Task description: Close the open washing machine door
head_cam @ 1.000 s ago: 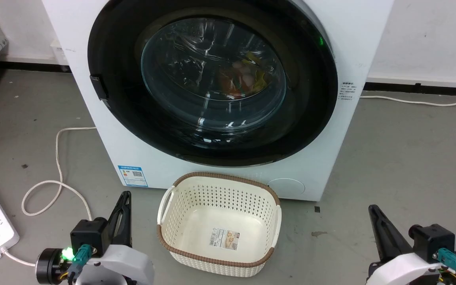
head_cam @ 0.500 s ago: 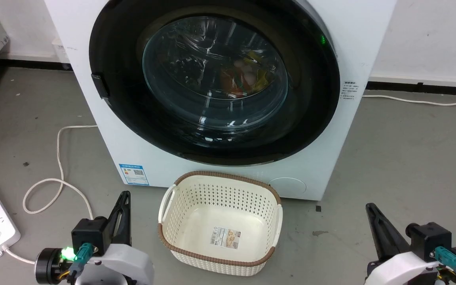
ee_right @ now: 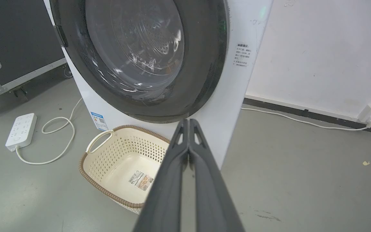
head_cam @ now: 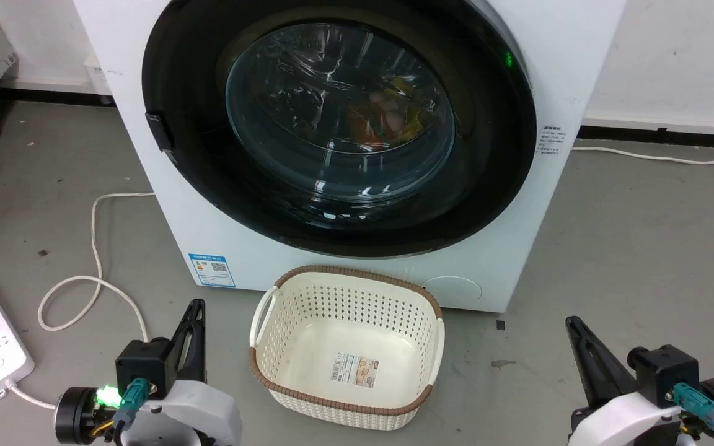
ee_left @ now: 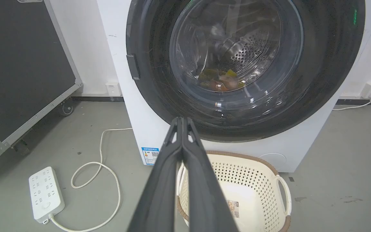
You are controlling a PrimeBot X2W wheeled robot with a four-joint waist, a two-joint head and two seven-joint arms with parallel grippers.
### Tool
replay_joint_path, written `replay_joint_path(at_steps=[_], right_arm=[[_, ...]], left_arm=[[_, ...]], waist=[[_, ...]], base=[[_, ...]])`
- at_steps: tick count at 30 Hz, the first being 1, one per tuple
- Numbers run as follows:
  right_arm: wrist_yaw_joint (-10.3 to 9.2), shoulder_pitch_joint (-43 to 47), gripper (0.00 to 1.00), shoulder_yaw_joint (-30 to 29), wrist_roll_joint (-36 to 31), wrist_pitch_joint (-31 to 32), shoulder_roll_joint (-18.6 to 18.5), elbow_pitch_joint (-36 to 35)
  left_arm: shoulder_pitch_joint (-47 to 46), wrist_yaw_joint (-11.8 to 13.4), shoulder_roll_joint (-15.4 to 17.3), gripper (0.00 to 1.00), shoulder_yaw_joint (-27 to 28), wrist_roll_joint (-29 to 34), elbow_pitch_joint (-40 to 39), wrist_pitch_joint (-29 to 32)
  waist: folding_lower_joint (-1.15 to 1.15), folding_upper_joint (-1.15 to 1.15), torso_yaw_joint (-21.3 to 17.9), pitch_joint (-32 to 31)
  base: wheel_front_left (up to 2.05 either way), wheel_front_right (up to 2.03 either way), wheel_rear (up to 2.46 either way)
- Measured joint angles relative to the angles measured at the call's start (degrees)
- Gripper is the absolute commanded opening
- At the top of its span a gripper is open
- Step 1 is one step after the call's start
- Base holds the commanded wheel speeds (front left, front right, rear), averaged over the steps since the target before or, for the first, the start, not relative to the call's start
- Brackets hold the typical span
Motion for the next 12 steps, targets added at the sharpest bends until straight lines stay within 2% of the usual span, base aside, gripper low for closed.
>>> replay_joint_path(at_steps=[12], right_arm=[[0.00,-0.64,0.00,0.16,-1.02,0.18,0.00,-0.37]], left_arm=[[0.25,-0.53,-1.31,0.00,1.02,2.16,-0.48,0.99]], waist=[[0.00,0.00,0.22,0.19]], base=[[0.00,0.00,0.00]])
